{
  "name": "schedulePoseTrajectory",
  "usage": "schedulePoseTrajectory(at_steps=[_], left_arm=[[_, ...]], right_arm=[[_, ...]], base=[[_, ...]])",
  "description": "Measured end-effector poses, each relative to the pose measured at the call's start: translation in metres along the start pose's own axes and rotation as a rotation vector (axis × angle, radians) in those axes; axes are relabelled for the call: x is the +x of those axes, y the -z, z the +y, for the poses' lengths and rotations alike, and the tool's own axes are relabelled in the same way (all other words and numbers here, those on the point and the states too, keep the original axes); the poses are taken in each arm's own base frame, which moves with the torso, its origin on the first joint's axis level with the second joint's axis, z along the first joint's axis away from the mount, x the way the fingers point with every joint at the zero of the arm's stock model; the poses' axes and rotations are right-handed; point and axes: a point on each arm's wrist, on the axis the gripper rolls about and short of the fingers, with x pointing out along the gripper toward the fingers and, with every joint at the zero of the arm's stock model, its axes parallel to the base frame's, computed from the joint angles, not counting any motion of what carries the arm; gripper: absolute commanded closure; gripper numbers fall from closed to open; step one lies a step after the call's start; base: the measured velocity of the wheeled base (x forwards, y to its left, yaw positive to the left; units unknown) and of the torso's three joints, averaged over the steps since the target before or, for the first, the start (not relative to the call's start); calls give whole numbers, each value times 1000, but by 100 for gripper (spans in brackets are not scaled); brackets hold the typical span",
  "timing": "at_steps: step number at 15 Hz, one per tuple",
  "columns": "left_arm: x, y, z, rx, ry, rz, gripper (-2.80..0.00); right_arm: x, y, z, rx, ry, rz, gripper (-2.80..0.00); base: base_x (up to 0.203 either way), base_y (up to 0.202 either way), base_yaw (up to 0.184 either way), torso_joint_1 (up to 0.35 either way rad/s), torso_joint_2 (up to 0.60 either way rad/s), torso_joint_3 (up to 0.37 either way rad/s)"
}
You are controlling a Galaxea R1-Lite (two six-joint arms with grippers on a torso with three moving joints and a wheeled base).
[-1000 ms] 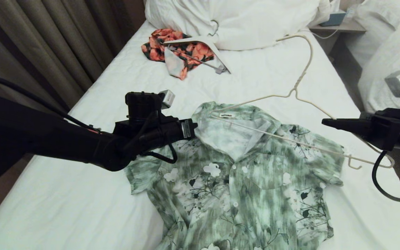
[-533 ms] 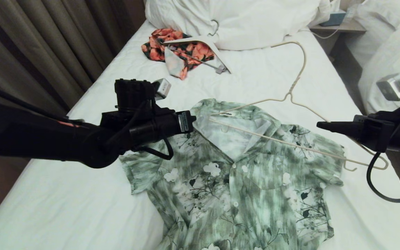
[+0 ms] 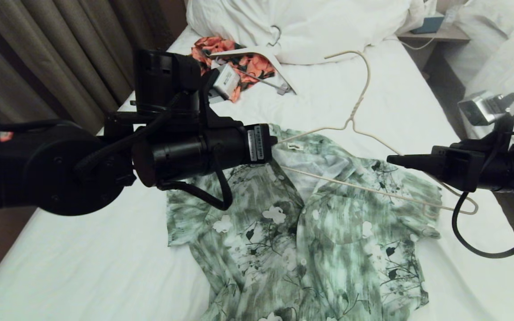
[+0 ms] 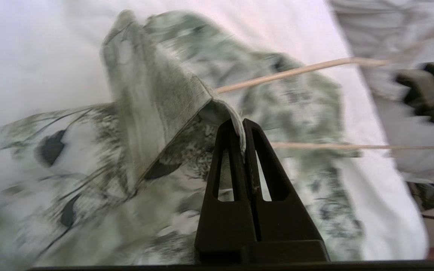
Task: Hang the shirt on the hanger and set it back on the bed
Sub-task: Hook one side of the shirt onto the hanger
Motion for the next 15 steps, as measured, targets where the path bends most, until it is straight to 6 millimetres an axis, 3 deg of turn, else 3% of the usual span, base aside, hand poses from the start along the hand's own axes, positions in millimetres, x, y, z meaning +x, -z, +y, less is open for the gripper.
schedulePoseTrajectory(at_steps=[9,15], left_arm=[[0,-6,-46,32,104,-1,0],[-13,14,-104,63,210,25,0]], right_arm=[[24,4,5,-7,-80,21,0],[39,7,11,-27,-133,28,0]], base=[[0,0,0,0,0,0],[0,0,0,0,0,0]])
